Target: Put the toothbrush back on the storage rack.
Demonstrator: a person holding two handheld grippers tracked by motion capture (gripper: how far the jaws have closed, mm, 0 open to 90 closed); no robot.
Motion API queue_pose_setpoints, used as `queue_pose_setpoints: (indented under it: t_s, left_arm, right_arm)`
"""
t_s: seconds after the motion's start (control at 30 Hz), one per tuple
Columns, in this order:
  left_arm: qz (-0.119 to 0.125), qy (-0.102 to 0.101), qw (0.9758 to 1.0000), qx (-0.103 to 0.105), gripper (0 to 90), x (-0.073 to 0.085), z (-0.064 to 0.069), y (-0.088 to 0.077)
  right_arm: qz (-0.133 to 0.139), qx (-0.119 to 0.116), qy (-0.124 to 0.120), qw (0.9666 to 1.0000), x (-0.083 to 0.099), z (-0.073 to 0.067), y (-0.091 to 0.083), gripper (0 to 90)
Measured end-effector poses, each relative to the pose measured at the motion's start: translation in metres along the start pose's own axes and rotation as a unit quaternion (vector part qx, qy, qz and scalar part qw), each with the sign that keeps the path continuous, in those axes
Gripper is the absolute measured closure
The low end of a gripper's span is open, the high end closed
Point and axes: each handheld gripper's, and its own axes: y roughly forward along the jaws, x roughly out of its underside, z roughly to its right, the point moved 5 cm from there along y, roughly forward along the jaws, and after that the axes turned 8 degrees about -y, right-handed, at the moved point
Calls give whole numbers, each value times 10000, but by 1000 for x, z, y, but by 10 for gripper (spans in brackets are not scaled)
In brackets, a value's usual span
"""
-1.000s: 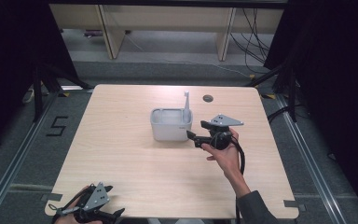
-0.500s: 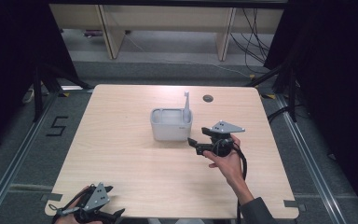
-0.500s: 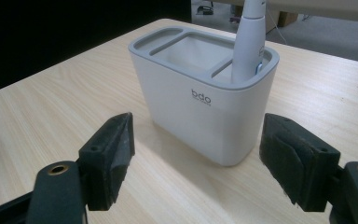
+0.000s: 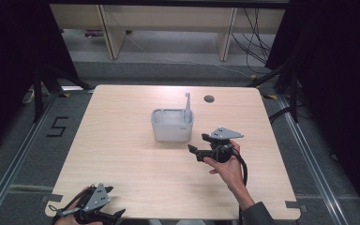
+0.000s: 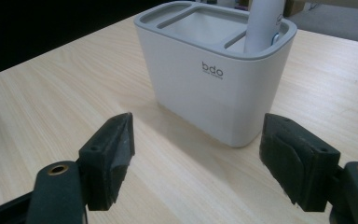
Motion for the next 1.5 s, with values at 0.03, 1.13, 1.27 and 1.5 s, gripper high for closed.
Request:
queue_pose_setpoints:
  t_s: [0.03, 1.13, 1.27, 1.5]
  left_arm:
    - [-59, 83, 9999, 4, 157, 1, -1, -1]
    - [7, -10, 10000, -1, 157, 0, 0, 0]
    - [-49, 27, 10000, -21, 157, 1, 0, 0]
    - [-16, -15, 10000, -27, 157, 1, 0, 0]
  right_arm:
    - [-72, 24, 27, 10000, 1, -1, -1, 271]
    - [-315, -82, -121, 9994, 24, -17, -2, 164]
    - [-346, -41, -64, 9994, 27, -17, -6, 165]
    - [-438, -46, -18, 9990, 32, -19, -10, 165]
